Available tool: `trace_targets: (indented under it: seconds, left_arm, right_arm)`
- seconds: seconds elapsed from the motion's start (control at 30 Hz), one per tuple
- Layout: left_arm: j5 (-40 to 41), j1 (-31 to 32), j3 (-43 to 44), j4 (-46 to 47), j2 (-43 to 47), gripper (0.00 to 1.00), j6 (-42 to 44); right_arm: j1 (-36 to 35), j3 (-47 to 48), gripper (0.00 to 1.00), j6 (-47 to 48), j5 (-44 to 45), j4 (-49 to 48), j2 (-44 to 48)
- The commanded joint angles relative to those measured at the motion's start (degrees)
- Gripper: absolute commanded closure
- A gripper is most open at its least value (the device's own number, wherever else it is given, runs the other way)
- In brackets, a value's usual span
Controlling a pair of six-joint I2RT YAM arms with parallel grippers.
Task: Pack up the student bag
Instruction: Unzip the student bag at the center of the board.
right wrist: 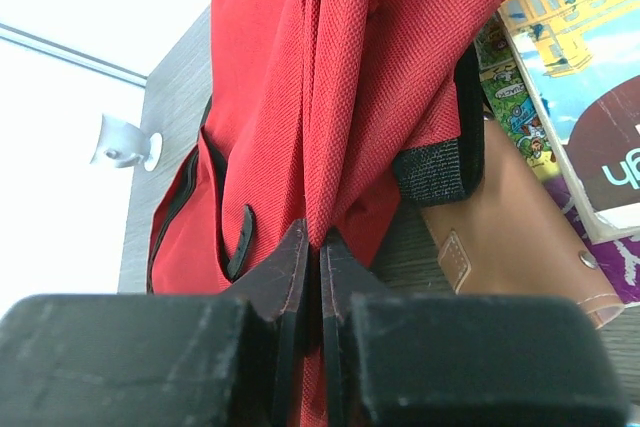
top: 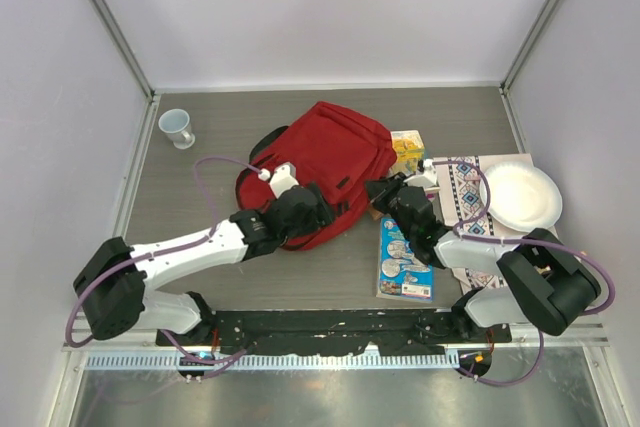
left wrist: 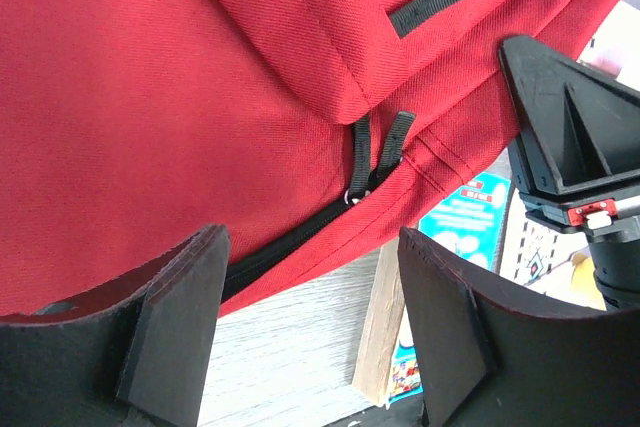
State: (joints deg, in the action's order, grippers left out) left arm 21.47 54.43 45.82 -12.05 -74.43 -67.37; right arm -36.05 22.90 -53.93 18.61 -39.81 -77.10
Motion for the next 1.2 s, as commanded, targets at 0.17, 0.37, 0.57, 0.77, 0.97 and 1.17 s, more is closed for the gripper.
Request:
trace_targets:
  seconds: [0.17, 0.37, 0.57, 0.77, 0.97, 1.17]
  left_arm:
    - [-0.47, 0.58, 7.17, 4.06, -7.38, 0.32, 7.69]
    - [0.5, 0.58, 10.42, 3.0, -11.34, 0.41, 10.25]
    - [-0.64, 0.58, 8.24, 6.33, -11.52, 0.58, 9.37]
    - [-3.19, 0.15, 6.3, 11.26, -11.87, 0.61, 9.45]
    - [-4.51, -0.12, 4.8, 14.69, -12.75, 0.69, 8.23]
    - [-4.69, -0.47, 3.84, 15.57, -12.84, 0.85, 7.96]
  right_arm:
    - [-1.39, -0.13, 0.99, 2.51, 2.57, -9.93, 2.57]
    - [-1.48, -0.22, 0.99, 3.83, 1.52, -10.28, 3.54]
    - [-1.48, -0.31, 0.99, 4.89, 1.25, -10.29, 4.33]
    - [-1.48, -0.4, 0.99, 5.68, 1.25, -10.46, 4.85]
    - [-1.56, -0.4, 0.99, 5.94, 1.17, -10.37, 4.86]
    - [-1.48, -0.4, 0.99, 6.21, 1.25, -10.37, 4.59]
